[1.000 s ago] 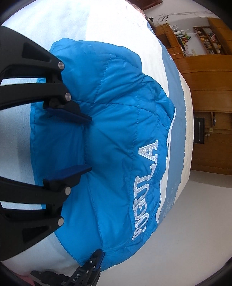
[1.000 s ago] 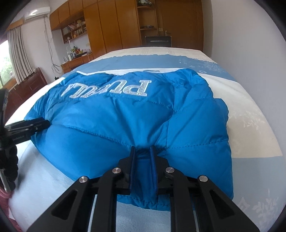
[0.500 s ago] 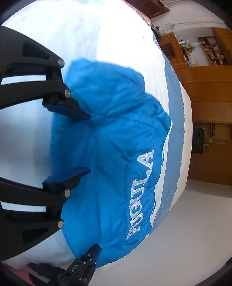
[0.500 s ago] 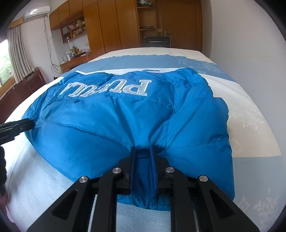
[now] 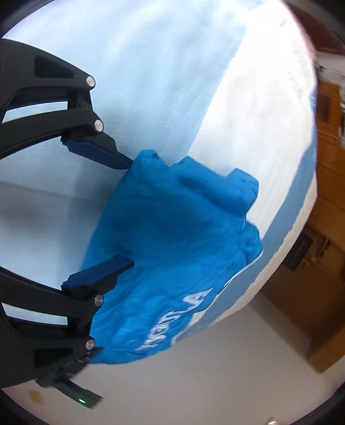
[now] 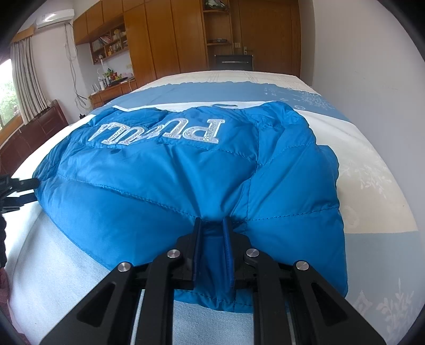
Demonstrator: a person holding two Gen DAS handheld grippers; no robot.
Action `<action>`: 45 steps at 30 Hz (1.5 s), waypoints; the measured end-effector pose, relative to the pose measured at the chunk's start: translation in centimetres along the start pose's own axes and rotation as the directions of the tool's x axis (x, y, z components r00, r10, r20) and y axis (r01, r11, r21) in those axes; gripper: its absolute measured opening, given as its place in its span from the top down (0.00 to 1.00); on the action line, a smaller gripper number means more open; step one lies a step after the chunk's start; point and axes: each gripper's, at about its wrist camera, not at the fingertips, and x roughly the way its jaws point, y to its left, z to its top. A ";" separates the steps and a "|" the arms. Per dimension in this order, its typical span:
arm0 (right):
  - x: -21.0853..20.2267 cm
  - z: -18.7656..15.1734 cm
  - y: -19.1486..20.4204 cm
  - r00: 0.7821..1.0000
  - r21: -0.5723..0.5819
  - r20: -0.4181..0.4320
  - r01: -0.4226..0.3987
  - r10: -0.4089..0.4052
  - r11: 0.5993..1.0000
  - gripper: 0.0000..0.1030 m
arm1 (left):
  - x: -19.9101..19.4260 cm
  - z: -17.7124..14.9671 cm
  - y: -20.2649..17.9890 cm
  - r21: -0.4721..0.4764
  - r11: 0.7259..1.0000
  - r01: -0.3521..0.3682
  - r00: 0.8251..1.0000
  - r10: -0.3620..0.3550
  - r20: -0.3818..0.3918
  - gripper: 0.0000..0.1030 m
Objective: Fold large clothes
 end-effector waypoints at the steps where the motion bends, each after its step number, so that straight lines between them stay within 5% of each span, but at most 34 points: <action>1: 0.0 0.0 0.0 1.000 0.000 0.000 -0.001 0.001 1.000 0.85 | 0.3 0.3 0.4 -0.025 0.999 0.021 1.000 -0.021 -0.007 0.33; 10: 0.0 0.1 0.0 1.000 0.004 -0.003 -0.007 0.007 1.000 0.85 | 2.6 2.3 1.3 -0.137 0.988 0.074 0.997 -0.075 -0.003 0.33; 18: 0.0 0.1 0.1 1.000 0.007 -0.005 -0.011 0.011 1.000 0.85 | 1.6 1.2 -2.4 0.016 0.998 -0.061 0.995 0.059 0.085 0.58; 45: 0.7 0.5 -1.2 0.998 0.031 -0.005 -0.060 0.061 0.998 0.85 | 2.0 0.5 -1.5 0.084 0.995 -0.057 0.995 0.050 0.085 0.64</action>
